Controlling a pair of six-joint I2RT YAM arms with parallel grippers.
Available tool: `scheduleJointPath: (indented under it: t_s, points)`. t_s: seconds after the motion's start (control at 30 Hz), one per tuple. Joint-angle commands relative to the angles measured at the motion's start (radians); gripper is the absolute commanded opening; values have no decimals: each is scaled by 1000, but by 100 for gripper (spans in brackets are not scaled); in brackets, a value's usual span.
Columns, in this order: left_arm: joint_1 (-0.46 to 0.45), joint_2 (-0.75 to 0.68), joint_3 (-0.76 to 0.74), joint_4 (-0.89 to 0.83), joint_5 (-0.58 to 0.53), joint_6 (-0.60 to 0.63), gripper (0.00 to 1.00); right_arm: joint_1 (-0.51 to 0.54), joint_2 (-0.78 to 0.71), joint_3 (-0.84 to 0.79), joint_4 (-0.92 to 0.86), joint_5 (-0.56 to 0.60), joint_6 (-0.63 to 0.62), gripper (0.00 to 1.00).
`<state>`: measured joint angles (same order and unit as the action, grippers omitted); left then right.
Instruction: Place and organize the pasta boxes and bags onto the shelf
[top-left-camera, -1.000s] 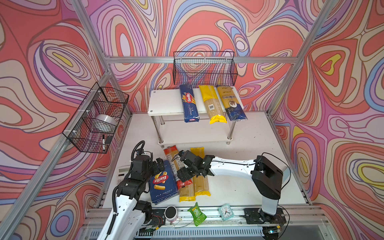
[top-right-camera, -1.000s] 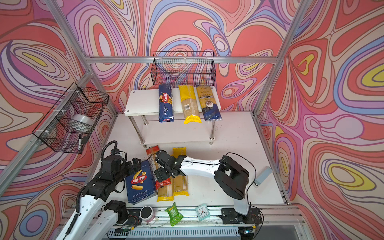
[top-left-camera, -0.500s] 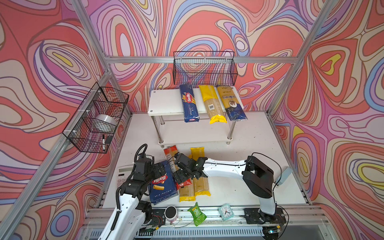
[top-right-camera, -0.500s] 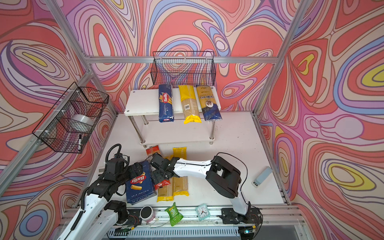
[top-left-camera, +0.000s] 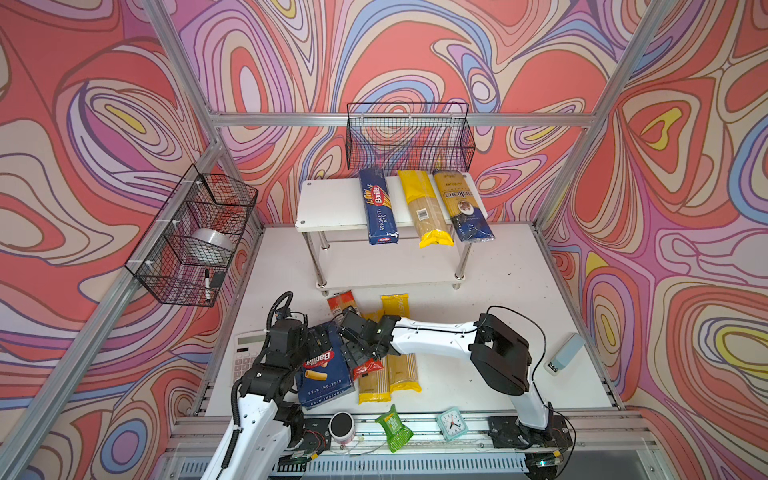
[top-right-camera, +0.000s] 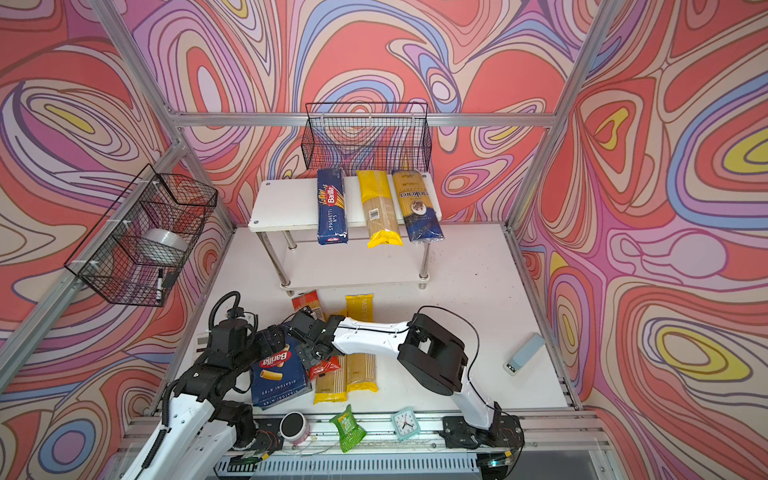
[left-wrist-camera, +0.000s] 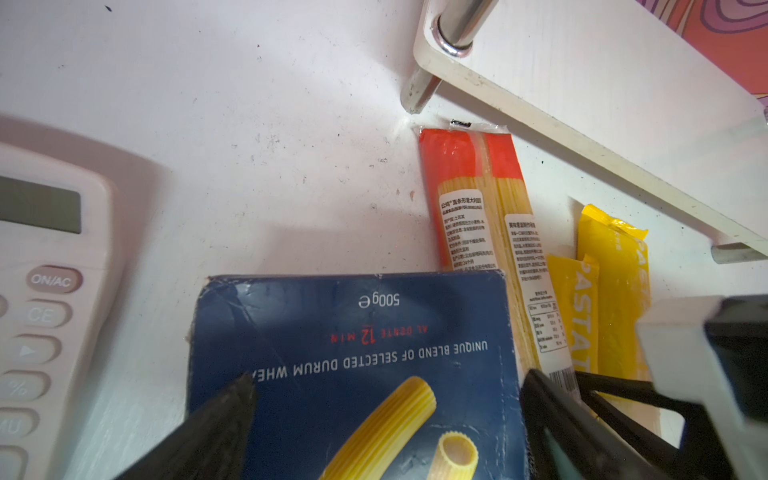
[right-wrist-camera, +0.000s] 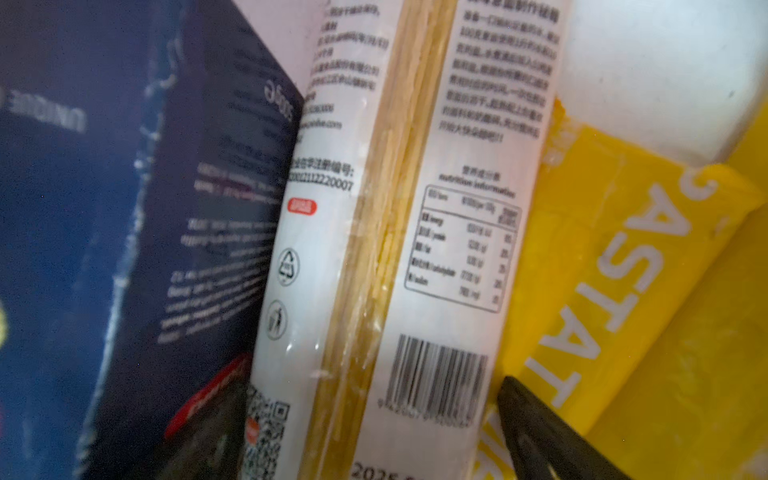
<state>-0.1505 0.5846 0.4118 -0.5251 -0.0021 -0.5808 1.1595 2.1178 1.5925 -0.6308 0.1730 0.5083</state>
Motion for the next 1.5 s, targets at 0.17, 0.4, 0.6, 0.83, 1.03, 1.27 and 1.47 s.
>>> scheduleJointPath:
  t_s: [0.17,0.4,0.6,0.83,1.03,1.27,1.47]
  points:
    - [12,21,-26,23,10,-11,100,28,122,84,-117,86,25,93]
    - [15,12,-33,22,12,-7,100,34,106,77,-116,107,33,74]
    - [16,17,-42,32,20,-8,100,34,95,61,-88,94,40,59]
    - [16,11,-53,33,26,-11,100,34,91,30,-56,72,65,47]
    - [17,11,-56,32,40,-13,100,34,60,1,-25,74,64,34]
    - [18,-8,-73,72,78,-12,100,33,-11,-52,52,80,67,14]
    - [17,-8,-86,100,100,2,100,32,-120,-125,151,102,55,1]
